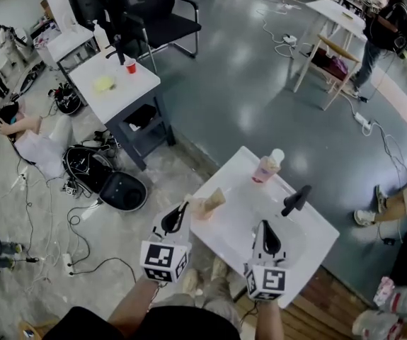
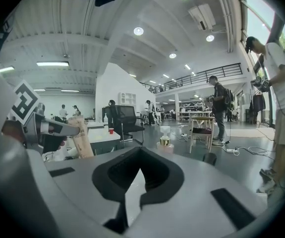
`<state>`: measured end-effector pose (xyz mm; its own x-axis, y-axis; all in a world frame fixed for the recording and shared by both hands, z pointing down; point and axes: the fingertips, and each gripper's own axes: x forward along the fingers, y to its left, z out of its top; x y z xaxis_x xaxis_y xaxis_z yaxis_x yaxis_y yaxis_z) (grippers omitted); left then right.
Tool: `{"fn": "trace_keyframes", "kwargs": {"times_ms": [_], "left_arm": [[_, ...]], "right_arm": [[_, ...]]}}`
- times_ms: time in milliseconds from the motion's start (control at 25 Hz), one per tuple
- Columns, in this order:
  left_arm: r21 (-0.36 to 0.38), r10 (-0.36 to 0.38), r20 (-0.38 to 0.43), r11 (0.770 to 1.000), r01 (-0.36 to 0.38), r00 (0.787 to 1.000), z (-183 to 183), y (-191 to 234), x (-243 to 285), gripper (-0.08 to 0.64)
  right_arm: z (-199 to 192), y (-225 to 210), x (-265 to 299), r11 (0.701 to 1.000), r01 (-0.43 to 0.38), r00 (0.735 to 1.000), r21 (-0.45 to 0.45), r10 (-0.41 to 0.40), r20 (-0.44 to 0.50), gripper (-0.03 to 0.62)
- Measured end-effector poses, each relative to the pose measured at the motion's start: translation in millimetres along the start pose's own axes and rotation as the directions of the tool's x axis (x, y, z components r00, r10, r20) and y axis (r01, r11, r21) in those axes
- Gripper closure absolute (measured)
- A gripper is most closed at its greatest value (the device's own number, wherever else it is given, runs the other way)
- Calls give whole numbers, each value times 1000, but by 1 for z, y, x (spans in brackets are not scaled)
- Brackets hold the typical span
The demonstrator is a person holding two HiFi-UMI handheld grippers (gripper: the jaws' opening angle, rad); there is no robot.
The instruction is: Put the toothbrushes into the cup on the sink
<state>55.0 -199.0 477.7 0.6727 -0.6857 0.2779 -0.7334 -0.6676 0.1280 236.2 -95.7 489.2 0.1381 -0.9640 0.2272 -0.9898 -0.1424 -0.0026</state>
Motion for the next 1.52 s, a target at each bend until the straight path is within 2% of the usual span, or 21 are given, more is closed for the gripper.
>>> {"fn": "trace_keyframes", "kwargs": {"times_ms": [880, 1520], "left_arm": [[-36, 62, -130, 997, -67, 990, -63, 12, 58, 555], [-36, 88, -150, 995, -95, 985, -78, 21, 71, 554]], "right_arm": [[-55, -11, 56, 995, -89, 990, 34, 92, -103, 594], [-76, -13, 68, 992, -112, 983, 51, 118, -143, 594]]}}
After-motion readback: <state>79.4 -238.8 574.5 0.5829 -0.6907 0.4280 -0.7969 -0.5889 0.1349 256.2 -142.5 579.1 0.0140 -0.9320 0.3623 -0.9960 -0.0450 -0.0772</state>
